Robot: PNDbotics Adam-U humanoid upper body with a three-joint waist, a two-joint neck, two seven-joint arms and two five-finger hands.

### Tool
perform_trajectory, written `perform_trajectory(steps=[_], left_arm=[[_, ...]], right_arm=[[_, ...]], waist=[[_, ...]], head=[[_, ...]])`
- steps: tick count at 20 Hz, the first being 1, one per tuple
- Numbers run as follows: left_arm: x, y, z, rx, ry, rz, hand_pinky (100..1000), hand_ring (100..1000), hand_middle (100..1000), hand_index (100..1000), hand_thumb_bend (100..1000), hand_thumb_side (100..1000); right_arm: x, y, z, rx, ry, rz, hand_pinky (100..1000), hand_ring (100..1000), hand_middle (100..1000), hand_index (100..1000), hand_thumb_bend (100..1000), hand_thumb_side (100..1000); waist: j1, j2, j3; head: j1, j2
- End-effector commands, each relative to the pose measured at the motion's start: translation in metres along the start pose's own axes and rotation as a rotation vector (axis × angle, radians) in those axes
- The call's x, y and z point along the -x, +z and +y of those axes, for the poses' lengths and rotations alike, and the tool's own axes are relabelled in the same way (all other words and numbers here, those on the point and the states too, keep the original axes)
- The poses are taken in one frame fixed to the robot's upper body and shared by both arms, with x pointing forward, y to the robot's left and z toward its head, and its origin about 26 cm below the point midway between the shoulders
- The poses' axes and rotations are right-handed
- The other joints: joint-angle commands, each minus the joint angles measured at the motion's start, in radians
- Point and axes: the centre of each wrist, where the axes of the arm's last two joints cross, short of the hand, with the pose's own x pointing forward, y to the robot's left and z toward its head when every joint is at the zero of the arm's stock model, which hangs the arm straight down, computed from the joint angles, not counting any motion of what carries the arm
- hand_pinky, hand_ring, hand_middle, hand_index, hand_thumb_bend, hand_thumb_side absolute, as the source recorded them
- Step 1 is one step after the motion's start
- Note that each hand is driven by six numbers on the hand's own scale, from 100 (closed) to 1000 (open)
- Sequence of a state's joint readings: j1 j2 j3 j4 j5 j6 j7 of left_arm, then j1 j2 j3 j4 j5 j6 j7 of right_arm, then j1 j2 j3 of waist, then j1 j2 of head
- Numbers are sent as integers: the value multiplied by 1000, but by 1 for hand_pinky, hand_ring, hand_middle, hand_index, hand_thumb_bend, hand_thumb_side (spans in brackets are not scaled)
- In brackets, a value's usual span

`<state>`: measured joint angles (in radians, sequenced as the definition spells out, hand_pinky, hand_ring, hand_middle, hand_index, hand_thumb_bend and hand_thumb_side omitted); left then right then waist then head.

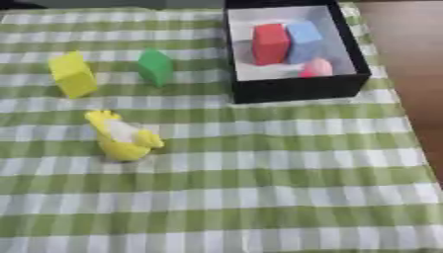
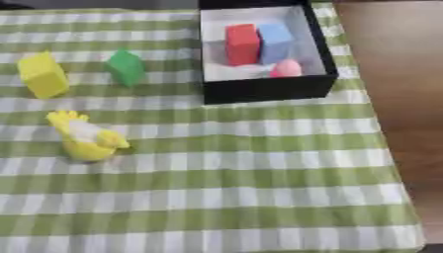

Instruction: Pick up objects on the table and place them in the box.

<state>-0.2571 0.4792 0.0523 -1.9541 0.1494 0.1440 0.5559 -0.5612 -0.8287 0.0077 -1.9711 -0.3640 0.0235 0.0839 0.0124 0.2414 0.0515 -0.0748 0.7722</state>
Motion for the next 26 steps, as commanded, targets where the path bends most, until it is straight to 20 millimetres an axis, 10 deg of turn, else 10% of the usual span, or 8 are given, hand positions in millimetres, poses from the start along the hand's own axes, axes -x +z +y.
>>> perform_trajectory(steps=[1,13,26], left_arm=[[-27,-16,9,94,-118,-121,735,767,797,836,297,529],[-100,-57,13,892,-718,-195,812,828,843,873,345,428],[-112,-51,-16,1316,-896,-196,837,850,870,886,374,429]], right_arm=[[-8,7,-9,31,29,-52,919,763,624,809,100,187],[4,23,-8,62,46,-31,916,755,617,806,100,178],[7,24,-4,56,35,-18,916,750,614,803,100,192]], waist=[[18,-15,-3],[33,-21,-11],[37,-25,-25]], head=[[6,-2],[11,-2],[15,-2]])
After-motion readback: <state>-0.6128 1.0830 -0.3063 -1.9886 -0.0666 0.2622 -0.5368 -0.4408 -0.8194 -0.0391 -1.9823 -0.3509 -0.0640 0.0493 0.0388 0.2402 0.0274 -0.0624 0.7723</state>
